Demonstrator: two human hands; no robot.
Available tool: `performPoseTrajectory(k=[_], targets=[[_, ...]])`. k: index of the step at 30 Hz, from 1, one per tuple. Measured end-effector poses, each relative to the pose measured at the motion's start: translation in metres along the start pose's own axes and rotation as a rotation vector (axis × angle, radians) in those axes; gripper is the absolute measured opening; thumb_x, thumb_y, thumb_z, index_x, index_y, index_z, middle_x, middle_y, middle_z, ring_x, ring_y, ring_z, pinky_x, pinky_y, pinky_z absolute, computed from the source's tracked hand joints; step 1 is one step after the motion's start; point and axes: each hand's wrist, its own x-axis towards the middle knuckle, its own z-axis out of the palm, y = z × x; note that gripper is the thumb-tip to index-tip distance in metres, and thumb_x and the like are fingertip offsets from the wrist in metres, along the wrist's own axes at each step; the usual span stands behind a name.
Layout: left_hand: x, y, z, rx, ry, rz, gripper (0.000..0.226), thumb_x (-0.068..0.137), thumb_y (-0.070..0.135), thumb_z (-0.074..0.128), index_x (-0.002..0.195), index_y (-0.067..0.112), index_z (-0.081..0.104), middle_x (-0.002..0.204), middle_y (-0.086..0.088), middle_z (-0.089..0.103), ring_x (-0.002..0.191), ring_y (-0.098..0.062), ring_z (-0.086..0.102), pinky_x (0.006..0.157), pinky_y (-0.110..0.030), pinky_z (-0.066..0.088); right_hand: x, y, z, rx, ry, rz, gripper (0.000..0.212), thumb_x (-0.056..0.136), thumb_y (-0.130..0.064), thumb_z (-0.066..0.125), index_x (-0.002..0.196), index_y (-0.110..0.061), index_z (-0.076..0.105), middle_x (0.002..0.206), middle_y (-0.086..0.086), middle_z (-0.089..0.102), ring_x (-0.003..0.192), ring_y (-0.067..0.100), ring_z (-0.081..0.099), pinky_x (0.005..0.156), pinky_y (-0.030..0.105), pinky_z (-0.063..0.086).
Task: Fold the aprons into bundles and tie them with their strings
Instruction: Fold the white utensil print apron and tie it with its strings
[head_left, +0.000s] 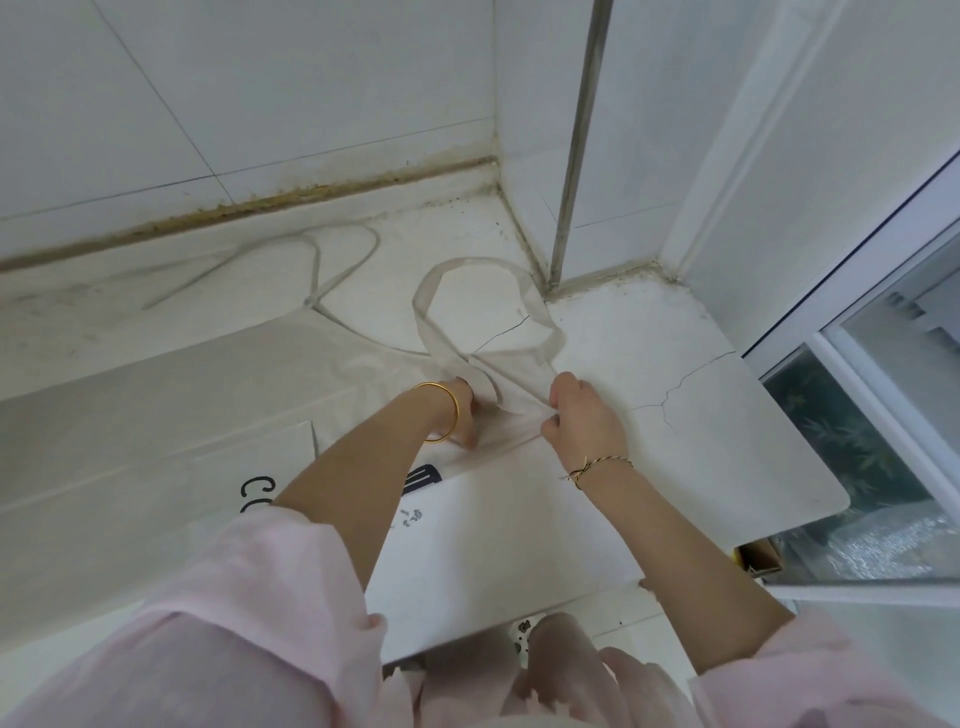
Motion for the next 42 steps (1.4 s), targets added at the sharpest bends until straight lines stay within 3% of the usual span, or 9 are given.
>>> performPoseTrajectory(k=[7,11,18,24,29,32,35,38,42], targets=[[0.002,-0.001,0.0,0.007,0.003,0.019,0.055,0.073,0.025,0.07,0.119,0.012,0.043,0.112,-0.005,0.056,0.098,-0.026,0.059,0.089,-0.035,0.05,0.01,0.029,0.004,0.522,0.181,0.37,0.027,0.081,0.003,0.034,0.086,-0.021,0.047,0.07,0.0,0.053,0.067,0.036,0.065,0.063,0.044,0.052],[0.004,0.001,-0.002,0.034,0.004,0.016,0.052,0.075,0.024,0.068,0.117,0.013,0.039,0.105,-0.004,0.052,0.087,-0.026,0.055,0.077,-0.032,0.047,0.004,0.029,-0.004,0.651,0.199,0.204,0.03,0.08,0.004,0.043,0.083,-0.025,0.049,0.083,-0.005,0.051,0.071,0.036,0.064,0.055,0.031,0.046],[0.003,0.004,-0.005,0.028,-0.007,0.013,0.052,0.075,0.021,0.068,0.117,0.012,0.039,0.102,-0.005,0.052,0.084,-0.025,0.054,0.076,-0.032,0.047,0.001,0.006,0.02,-0.014,0.01,0.041,0.023,0.09,-0.027,0.053,0.11,-0.016,0.053,0.111,0.003,0.049,0.084,0.028,0.059,0.062,0.031,0.046],[0.005,-0.003,-0.002,-0.038,-0.02,0.042,0.048,0.073,0.021,0.07,0.107,0.017,0.037,0.098,-0.002,0.049,0.081,-0.024,0.05,0.07,-0.029,0.043,0.024,0.018,-0.001,0.026,0.091,0.413,0.028,0.098,-0.025,0.035,0.105,-0.006,0.055,0.113,0.012,0.053,0.091,0.031,0.059,0.063,0.03,0.035],[0.004,-0.006,-0.007,-0.072,-0.034,0.06,0.065,0.071,0.026,0.074,0.118,0.024,0.03,0.094,-0.002,0.051,0.084,-0.025,0.057,0.078,-0.035,0.05,0.024,-0.005,-0.002,0.173,0.107,-0.02,0.018,0.092,-0.011,0.045,0.106,-0.009,0.055,0.111,0.01,0.051,0.088,0.032,0.056,0.069,0.039,0.046],[-0.001,-0.001,-0.023,-0.375,-0.175,0.057,0.025,0.085,0.016,0.063,0.098,0.018,0.042,0.073,-0.005,0.053,0.057,-0.017,0.053,0.059,-0.026,0.048,0.032,-0.019,0.01,0.137,-0.076,-0.129,0.03,0.09,-0.008,0.046,0.119,-0.008,0.054,0.126,0.01,0.046,0.097,0.032,0.057,0.082,0.039,0.047],[0.013,-0.001,-0.043,-0.764,0.011,-0.061,0.019,0.094,0.018,0.05,0.078,0.008,0.049,0.069,-0.013,0.053,0.051,-0.021,0.051,0.05,-0.027,0.048,0.042,-0.019,0.015,0.06,-0.133,0.006,0.035,0.089,-0.007,0.047,0.124,-0.005,0.05,0.133,0.014,0.038,0.099,0.035,0.056,0.082,0.036,0.045],[0.038,-0.002,-0.062,-1.084,0.325,-0.196,0.03,0.091,0.027,0.053,0.102,-0.001,0.05,0.091,-0.018,0.06,0.076,-0.032,0.064,0.071,-0.04,0.057,0.046,-0.016,0.019,0.07,-0.15,0.018,0.043,0.087,-0.003,0.048,0.129,-0.006,0.043,0.132,0.015,0.037,0.1,0.036,0.055,0.082,0.036,0.044],[0.06,-0.002,-0.073,-1.008,0.496,-0.391,0.06,0.088,0.033,0.061,0.129,-0.001,0.034,0.13,-0.017,0.046,0.115,-0.037,0.053,0.095,-0.042,0.047,0.047,-0.015,0.022,0.095,-0.193,0.022,0.051,0.085,-0.001,0.047,0.135,-0.009,0.039,0.132,0.016,0.038,0.106,0.036,0.052,0.089,0.038,0.044]])
